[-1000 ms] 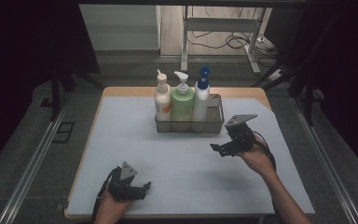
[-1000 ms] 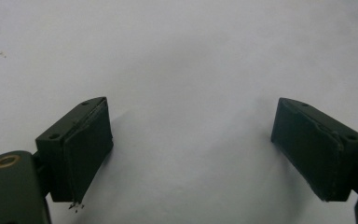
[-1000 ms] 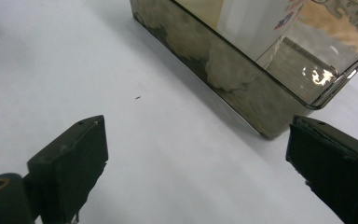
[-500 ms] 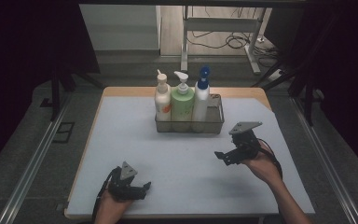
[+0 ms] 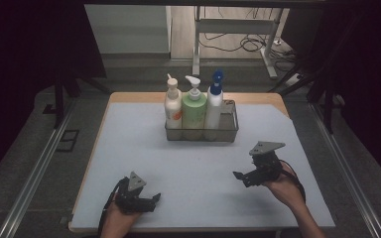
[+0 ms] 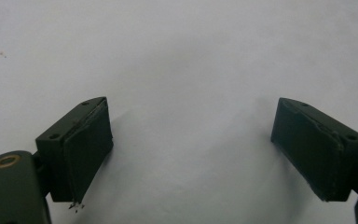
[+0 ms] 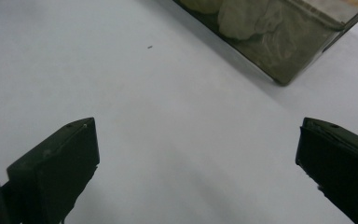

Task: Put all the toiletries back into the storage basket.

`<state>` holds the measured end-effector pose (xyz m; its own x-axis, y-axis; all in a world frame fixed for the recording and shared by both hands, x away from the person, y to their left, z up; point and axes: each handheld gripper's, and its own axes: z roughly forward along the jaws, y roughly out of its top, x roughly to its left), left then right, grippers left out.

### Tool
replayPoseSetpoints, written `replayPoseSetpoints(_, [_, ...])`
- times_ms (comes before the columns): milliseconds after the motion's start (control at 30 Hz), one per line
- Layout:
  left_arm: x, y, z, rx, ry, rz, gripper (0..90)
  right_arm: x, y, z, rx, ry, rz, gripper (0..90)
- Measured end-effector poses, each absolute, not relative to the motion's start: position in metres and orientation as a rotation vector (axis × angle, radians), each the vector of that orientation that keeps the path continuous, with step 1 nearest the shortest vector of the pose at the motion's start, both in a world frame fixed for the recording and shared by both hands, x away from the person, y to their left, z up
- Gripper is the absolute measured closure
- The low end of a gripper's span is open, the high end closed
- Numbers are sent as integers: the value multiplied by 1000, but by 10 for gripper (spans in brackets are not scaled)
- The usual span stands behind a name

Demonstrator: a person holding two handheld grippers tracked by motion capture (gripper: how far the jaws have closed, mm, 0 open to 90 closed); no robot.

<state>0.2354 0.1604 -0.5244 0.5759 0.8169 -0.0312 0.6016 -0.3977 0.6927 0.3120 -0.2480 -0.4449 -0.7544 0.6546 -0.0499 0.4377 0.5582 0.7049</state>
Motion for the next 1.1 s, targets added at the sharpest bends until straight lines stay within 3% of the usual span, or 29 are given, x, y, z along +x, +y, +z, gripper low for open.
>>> replayPoseSetpoints(1100, [235, 160, -524, 2136, 1128, 413, 122, 284, -272, -509, 1011, 2493, 976, 0])
